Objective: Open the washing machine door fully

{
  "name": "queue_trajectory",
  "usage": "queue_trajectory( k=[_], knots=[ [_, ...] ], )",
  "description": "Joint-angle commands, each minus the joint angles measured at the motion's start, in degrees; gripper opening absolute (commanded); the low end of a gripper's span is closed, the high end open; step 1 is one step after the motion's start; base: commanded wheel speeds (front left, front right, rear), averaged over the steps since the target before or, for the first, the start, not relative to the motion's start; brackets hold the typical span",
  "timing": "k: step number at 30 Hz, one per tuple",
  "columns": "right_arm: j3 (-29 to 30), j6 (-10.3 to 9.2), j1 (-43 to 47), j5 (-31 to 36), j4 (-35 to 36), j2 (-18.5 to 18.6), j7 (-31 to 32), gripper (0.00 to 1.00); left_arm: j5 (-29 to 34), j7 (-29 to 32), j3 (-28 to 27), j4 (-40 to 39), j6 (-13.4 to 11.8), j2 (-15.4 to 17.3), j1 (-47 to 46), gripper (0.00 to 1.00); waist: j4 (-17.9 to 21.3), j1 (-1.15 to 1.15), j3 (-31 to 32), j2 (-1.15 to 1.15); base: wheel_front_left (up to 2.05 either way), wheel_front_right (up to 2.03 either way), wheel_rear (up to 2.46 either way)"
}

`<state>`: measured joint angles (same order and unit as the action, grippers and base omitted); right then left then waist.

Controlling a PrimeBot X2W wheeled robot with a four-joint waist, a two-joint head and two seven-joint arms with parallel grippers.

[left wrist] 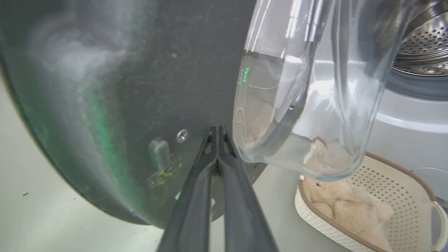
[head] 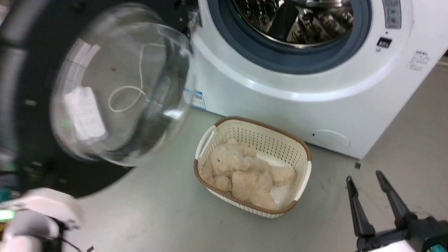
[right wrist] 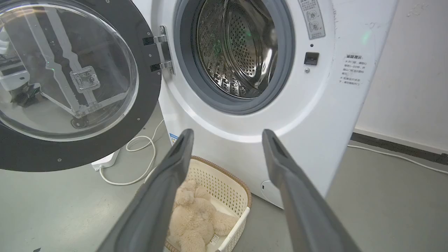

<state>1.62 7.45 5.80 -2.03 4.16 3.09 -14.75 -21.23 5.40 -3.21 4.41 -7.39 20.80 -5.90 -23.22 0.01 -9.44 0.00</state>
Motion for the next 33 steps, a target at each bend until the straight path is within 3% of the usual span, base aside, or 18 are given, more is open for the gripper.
queue_trajectory(
  k=[1,6,15,22,33],
  knots=[
    [0.2,0.03,-1.4,0.2,0.4,0.3,-0.2,1.0,-0.6,0.1,-1.6,1.9,0.3,1.5,-1.6,0.0,0.6,-0.01,-1.3,0.0,0.0,0.0,0.0],
    [0.1,0.03,-2.5,0.3,0.6,1.1,-0.2,1.0,-2.9,-1.7,-5.9,8.4,1.2,5.1,-5.0,0.0,1.5,-0.01,-2.9,0.0,0.0,0.0,0.0],
    [0.3,0.03,-3.0,-0.1,-0.3,2.3,-0.2,1.0,-3.7,-9.0,-6.9,18.0,3.9,6.9,-10.6,0.0,2.3,-0.01,-4.1,0.0,0.0,0.0,0.0],
    [1.5,0.03,-3.9,-0.8,-0.6,1.8,-0.2,1.0,-4.8,-16.3,-5.8,15.6,5.6,2.8,-11.2,0.0,3.6,-0.01,-1.0,0.0,0.0,0.0,0.0],
    [4.2,0.03,-4.5,-0.8,-0.4,0.9,-0.2,1.0,0.9,-19.3,2.0,3.9,5.6,-2.3,-3.5,0.0,11.1,-0.01,5.7,0.0,0.0,0.0,0.0]
  ],
)
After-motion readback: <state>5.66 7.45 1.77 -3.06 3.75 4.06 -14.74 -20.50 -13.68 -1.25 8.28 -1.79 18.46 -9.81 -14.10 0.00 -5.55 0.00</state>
